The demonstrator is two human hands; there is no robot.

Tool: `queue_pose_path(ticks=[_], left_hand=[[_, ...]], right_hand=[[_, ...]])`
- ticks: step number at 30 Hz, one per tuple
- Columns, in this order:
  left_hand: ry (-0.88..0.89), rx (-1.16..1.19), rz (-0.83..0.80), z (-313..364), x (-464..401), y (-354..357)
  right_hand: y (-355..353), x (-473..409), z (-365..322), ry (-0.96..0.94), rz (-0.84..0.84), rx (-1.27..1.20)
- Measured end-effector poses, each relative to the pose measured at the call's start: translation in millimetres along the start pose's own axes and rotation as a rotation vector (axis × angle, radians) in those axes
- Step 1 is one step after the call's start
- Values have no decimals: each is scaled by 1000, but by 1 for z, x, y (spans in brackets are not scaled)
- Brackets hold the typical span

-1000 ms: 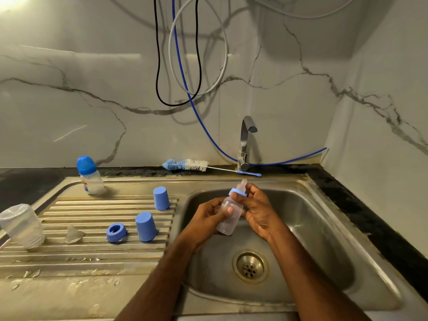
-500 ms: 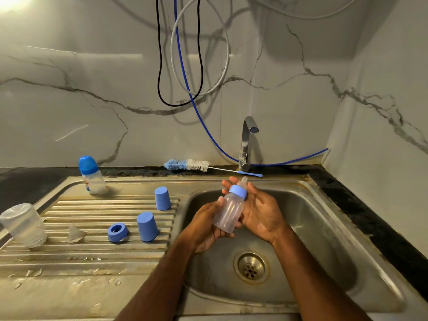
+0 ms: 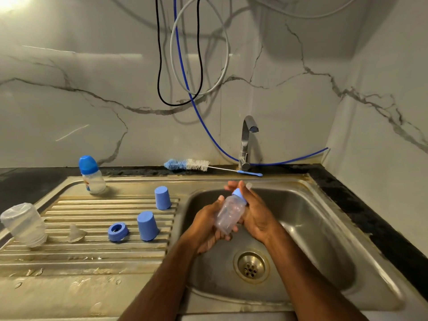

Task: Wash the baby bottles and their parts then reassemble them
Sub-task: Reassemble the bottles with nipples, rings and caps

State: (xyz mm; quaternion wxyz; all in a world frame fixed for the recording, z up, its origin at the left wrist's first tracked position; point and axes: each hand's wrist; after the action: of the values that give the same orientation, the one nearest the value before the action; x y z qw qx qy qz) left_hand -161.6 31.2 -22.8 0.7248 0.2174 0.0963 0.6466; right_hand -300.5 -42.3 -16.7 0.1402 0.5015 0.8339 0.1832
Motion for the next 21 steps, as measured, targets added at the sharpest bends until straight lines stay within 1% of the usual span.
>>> queue_pose_path(ticks=[2, 3, 6, 8, 12, 15, 17, 19, 21], left_hand=[[-58, 150, -48, 4, 2, -2], [-58, 180, -68, 6, 2, -2], [-3, 137, -61, 6, 5, 0], [113, 22, -35, 7, 7, 2], [350, -376, 156, 12, 14, 5], [434, -565, 274, 13, 29, -1], [458, -643, 350, 22, 42, -11], [525, -646, 433, 43, 55, -24], [631, -651, 541, 72, 70, -41]], right_hand=[[-3, 2, -2, 20, -152, -168], [-3, 3, -4, 18, -181, -207], [1, 2, -4, -12, -147, -147], [5, 2, -4, -30, -134, -100], [17, 3, -5, -76, -80, -108], [33, 2, -1, -47, -105, -144], [43, -3, 1, -2, -150, -103], [54, -12, -1, 12, -192, -50], [70, -24, -2, -1, -143, -15]])
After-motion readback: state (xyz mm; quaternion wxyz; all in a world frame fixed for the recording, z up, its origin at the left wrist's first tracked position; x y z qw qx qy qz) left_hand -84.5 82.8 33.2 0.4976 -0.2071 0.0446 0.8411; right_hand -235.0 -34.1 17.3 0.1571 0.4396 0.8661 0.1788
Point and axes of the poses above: each hand's wrist, its own x-axis away from the middle knuckle, its own y-axis out of the palm, z = x × y, and after that the axes turned 2 degrees about -y, right-handed
